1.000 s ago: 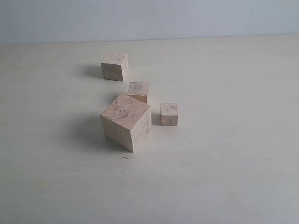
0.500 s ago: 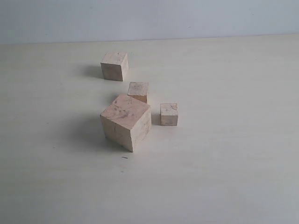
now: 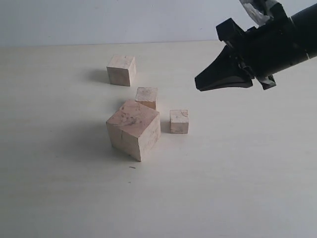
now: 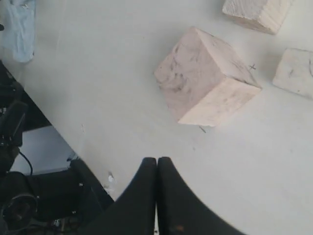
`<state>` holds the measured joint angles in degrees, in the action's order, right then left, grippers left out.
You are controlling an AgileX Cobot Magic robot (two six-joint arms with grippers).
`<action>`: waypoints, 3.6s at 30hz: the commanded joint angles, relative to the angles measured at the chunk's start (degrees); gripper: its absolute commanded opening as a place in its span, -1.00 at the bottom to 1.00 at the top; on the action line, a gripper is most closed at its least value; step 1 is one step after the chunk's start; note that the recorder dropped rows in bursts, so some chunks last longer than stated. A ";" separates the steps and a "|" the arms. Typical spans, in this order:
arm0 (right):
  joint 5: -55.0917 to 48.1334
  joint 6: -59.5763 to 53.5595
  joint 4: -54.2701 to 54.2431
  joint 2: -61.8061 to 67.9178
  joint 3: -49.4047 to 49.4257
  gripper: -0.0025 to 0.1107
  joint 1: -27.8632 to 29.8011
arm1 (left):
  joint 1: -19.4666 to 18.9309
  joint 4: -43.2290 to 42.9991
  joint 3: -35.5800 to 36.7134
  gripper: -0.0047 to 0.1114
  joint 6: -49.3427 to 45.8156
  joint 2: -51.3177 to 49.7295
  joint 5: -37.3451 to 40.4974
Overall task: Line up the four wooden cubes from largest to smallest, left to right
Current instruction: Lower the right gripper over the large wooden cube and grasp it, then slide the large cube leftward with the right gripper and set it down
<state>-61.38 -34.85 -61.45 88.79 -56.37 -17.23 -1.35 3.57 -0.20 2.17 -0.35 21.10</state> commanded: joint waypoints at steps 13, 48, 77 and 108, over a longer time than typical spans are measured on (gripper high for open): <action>5.47 -31.59 -11.53 0.63 -0.69 -0.19 -12.58 | 0.32 0.55 0.20 -0.92 -0.03 0.35 -0.60; 44.99 -41.94 -5.50 15.11 -0.69 0.90 -28.74 | 0.32 0.55 0.20 -0.92 -0.03 0.35 -0.60; 43.03 -46.49 -3.10 21.64 -5.18 -0.79 -28.74 | 0.32 0.55 0.20 -0.92 -0.03 0.35 -0.60; 7.30 -52.35 13.04 44.00 -50.41 -0.96 -28.74 | 0.32 0.55 0.20 -0.92 -0.03 0.35 -0.60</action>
<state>-52.97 -84.42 -45.30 131.72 -105.24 -45.95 -1.35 3.83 -0.20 2.17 -0.35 21.10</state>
